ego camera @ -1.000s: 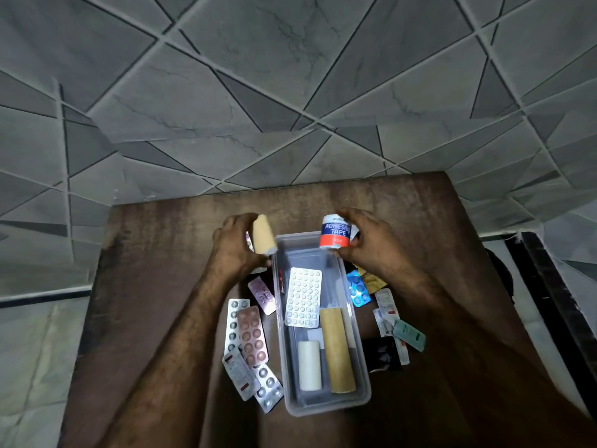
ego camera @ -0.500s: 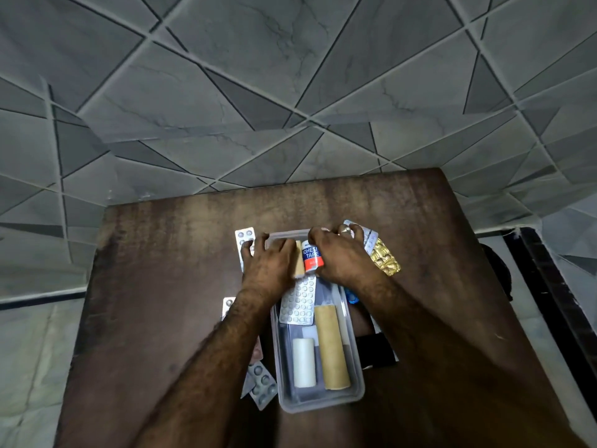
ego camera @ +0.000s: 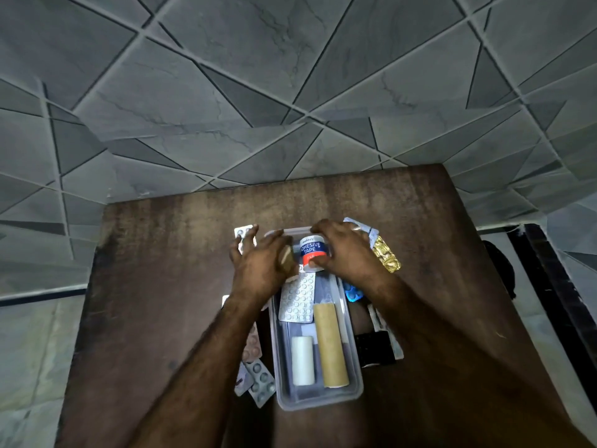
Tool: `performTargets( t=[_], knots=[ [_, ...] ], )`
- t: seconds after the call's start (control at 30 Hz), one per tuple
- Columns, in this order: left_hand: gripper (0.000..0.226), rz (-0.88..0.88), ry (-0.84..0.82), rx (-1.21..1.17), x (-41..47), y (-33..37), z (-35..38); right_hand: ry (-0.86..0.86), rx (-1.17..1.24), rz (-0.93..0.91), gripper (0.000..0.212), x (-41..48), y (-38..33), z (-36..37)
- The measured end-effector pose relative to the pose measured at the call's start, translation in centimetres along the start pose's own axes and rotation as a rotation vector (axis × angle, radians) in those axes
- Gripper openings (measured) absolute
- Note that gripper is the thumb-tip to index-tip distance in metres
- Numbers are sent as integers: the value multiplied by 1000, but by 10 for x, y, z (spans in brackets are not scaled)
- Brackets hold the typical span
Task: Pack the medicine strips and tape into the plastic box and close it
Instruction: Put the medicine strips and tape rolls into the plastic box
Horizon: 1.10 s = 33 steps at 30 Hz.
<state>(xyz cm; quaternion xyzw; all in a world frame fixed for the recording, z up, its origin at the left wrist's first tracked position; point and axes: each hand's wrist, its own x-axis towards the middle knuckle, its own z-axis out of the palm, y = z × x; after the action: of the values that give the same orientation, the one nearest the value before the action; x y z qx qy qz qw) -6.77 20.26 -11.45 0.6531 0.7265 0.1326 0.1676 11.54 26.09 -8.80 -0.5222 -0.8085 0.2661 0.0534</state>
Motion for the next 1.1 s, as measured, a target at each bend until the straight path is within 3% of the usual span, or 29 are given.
performTargets(
  t=[0.07,0.13,0.2,0.27,0.33,0.4,0.5,0.67,0.87,0.97,1.1],
  knots=[
    [33,-128,249,-307,-6,-18,-6,147,197,90,49,-7,16,-11],
    [36,-230,332,-408,-14,-38,-11,149,161,188,49,-15,37,-17],
    [42,-298,214,-347,-24,-52,-15,-39,3,283,59,-23,57,-12],
    [51,-277,-32,-235,-34,-62,-9,-220,-110,308,70,-32,66,2],
    [72,-192,-242,-74,-42,-67,3,-298,-197,245,76,-38,68,17],
    [83,-196,-339,19,-48,-61,10,-299,-290,176,80,-41,68,30],
    [79,-201,-315,102,-52,-47,15,-244,-432,81,80,-44,66,44],
    [67,-206,-326,151,-52,-39,13,-196,-508,22,59,-47,62,44],
    [74,-212,-257,102,-54,-36,16,-169,-522,34,66,-50,61,42],
    [84,-263,-199,11,-54,-36,12,-155,-394,98,60,-52,63,38],
    [90,-357,-63,-234,-52,-44,-1,-70,-61,317,39,-50,69,26]
  ],
)
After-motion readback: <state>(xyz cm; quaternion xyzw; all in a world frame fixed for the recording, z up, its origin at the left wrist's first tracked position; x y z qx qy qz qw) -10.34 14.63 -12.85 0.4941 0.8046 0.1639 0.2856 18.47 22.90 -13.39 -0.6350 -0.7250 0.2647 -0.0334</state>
